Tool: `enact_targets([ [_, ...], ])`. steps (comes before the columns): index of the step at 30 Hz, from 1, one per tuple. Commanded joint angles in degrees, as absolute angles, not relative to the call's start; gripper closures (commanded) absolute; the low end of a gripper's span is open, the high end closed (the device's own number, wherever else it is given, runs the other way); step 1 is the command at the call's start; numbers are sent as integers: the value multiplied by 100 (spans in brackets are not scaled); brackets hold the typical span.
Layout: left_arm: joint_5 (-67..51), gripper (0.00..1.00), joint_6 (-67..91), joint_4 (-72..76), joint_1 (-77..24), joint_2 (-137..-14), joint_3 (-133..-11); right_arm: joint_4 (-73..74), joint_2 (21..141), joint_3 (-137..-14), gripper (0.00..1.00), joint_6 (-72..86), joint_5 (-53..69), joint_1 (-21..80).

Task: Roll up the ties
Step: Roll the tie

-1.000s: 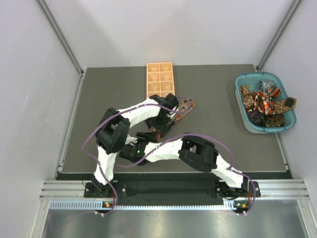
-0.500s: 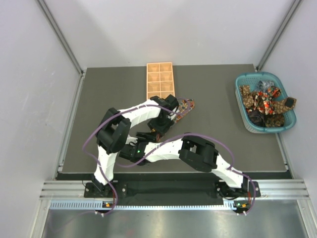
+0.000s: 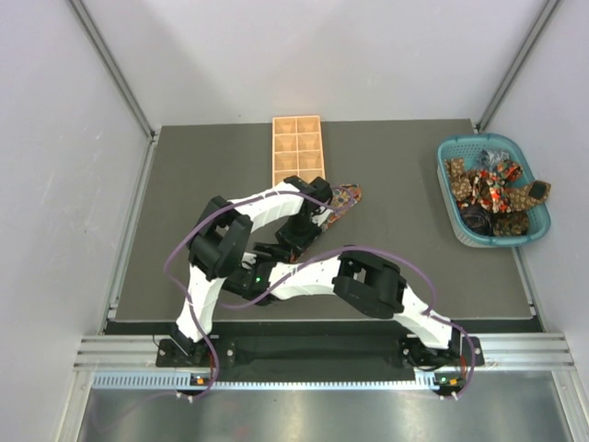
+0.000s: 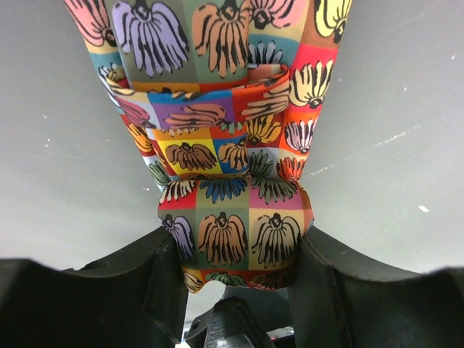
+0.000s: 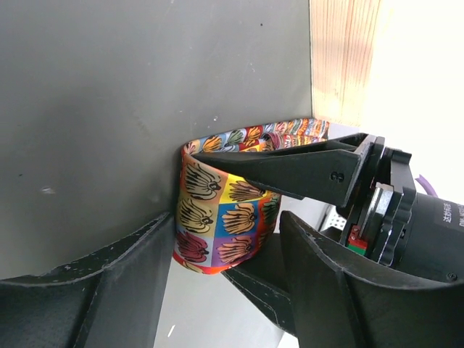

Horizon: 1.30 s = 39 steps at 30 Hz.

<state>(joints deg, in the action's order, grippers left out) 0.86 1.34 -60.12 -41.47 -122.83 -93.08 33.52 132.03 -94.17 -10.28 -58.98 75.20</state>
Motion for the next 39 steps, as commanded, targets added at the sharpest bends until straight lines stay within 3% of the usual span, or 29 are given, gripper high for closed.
enact_targets([
  [1, -255, 46, 105, -6556, -4166, -12717, -9316, 3471, 13069, -9396, 39, -642, -5336, 7269],
  [12, -237, 44, 141, -6829, -4166, -12867, -9913, 3569, 13183, -9044, 52, -44, -4773, 6961],
  [18, -176, 34, 176, -6838, -4166, -12718, -10239, 3410, 13140, -8921, 63, 132, -4737, 6935],
  [27, -105, 20, 377, -6083, -4113, -11771, -10670, 3270, 13017, -8850, 65, 79, -4623, 6891],
  [31, -53, 16, 720, -5267, -3807, -10909, -10232, 3094, 12833, -8711, 67, 35, -4544, 6847],
  [39, -510, 5, 1686, -3412, -2541, -8810, -8044, 2462, 12007, -8218, 73, 44, -3895, 6513],
])
